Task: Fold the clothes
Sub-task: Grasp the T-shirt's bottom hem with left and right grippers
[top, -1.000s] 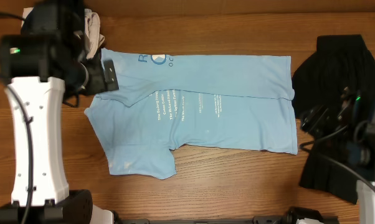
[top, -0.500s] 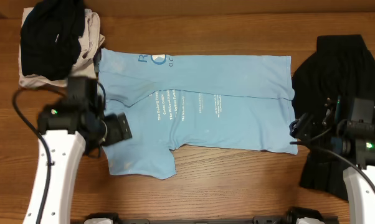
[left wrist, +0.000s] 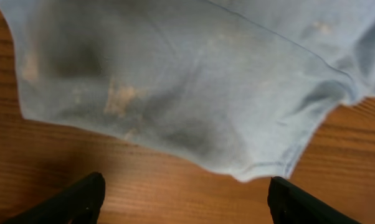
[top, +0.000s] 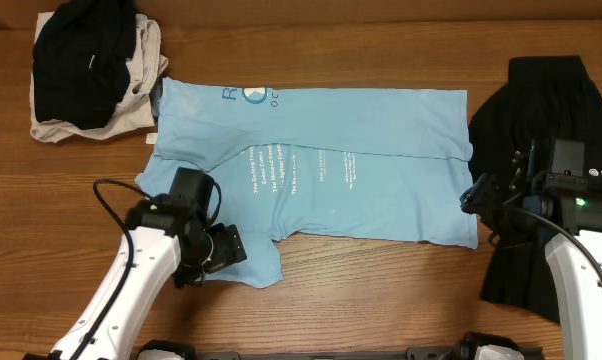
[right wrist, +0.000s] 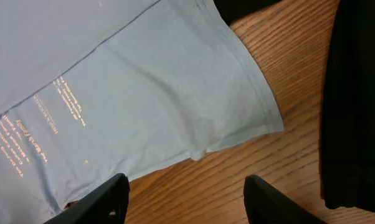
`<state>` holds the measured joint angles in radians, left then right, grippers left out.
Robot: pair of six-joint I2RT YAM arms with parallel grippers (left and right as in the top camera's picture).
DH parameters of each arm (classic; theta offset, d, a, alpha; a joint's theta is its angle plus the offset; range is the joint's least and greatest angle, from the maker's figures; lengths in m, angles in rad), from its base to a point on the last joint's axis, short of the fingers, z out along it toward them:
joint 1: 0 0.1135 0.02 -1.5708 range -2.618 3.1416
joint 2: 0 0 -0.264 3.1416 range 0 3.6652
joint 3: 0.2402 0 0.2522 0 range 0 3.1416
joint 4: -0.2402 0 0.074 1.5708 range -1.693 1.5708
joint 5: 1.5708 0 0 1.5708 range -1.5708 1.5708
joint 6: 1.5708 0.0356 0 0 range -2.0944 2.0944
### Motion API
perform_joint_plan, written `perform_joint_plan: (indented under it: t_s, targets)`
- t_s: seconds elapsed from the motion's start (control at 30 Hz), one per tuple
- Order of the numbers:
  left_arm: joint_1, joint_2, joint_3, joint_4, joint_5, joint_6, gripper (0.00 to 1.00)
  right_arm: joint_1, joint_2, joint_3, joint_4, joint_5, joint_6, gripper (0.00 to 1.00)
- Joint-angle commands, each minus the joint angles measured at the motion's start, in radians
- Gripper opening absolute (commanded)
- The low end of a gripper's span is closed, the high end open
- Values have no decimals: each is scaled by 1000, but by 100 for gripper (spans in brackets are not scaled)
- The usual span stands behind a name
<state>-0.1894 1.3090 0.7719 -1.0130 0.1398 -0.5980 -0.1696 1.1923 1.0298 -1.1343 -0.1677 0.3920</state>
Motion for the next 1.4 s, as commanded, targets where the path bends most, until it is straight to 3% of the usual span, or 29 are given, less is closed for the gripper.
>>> perform_joint_plan:
  t_s: [0.0,0.2,0.47,0.67,0.9,1.03,1.13,1.37]
  targets:
    - [-5,0,-66,51,-13,-91,84,1,-2,-2,12,20,-6,63]
    - [-6,20,-109,174,6,-100,70,1,-2,-2,11,36,-6,63]
    - [-6,154,-109,177,78,-89,54,1,-2,-2,11,36,-6,63]
    - [-6,196,-109,174,108,-36,52,1,-2,-2,8,36,-6,63]
    - [-8,196,-109,153,68,-30,29,1,-2,-2,8,36,-6,63]
    - [-8,196,-109,134,5,-30,22,1,-2,-2,8,36,-6,63]
    - [-8,196,-108,132,2,-29,5,1,-2,-2,3,36,-6,63]
    - [-6,196,24,15,6,35,4,2,28,-3,-37,55,-1,63]
